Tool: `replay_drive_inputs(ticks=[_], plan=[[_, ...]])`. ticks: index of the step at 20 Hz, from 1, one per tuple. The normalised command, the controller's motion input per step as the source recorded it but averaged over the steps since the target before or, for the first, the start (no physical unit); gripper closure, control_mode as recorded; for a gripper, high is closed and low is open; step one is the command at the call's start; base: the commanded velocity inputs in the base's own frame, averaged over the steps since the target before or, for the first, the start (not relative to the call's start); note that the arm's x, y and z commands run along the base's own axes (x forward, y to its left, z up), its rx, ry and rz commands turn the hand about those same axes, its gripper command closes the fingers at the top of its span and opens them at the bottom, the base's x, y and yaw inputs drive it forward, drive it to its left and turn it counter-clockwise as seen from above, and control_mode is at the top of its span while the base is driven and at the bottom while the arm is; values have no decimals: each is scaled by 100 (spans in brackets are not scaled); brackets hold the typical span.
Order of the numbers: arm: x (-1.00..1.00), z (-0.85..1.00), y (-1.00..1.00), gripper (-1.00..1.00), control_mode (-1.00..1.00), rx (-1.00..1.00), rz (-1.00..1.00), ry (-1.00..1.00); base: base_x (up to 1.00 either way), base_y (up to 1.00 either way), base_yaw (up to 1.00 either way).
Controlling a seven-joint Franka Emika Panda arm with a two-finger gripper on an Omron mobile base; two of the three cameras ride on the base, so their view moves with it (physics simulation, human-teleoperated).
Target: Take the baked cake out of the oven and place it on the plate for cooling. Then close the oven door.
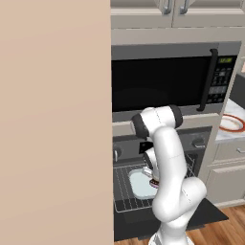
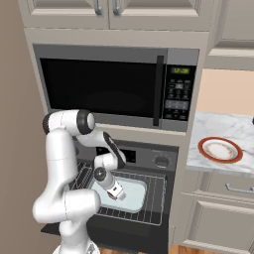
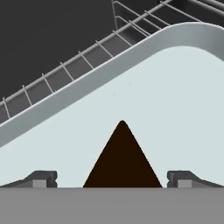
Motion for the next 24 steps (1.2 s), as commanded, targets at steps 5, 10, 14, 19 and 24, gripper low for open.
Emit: replay_drive_inputs(ticks=[5, 10, 14, 19, 24], plan=[[0, -23, 0, -100, -100, 0, -2, 0, 0, 0, 0], [0, -24, 0, -100, -100, 0, -2, 2, 0, 0, 0], [0, -12, 0, -100, -100, 0, 0, 6, 0, 0, 0], [0, -3, 0, -100, -100, 0, 0, 2, 0, 0, 0], [0, -20, 0, -100, -100, 0, 0, 2, 0, 0, 0]])
